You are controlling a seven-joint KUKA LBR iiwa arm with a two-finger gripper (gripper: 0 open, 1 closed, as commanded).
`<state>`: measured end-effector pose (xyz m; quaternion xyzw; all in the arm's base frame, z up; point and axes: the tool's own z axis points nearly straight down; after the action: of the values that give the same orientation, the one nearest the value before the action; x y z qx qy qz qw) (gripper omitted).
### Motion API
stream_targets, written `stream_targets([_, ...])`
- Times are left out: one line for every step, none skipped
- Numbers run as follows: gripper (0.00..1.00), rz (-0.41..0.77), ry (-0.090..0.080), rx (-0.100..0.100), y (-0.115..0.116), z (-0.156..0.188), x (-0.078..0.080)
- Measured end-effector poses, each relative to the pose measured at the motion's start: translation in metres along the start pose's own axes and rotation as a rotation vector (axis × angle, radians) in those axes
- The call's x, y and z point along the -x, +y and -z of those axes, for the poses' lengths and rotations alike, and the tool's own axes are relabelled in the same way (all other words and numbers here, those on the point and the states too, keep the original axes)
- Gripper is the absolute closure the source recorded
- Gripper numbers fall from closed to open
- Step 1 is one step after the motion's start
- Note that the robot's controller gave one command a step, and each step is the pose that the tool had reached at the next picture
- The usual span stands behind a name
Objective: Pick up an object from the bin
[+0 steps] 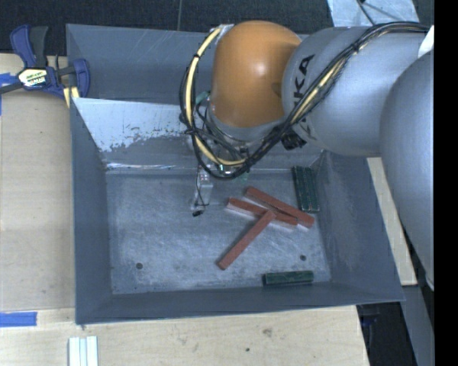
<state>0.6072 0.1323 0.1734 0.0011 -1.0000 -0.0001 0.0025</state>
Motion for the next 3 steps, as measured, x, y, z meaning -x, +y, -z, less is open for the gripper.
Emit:
stream_targets([0.0, -0.103, -0.004, -0.003, -0.072, -0.032, -0.009])
stream_targets([0.0, -0.056, -0.004, -0.004, -0.166, -0.106, -0.007])
stream_targets([1.0, -0.053, -0.009, 0.001, -0.161, -0.102, -0.005])
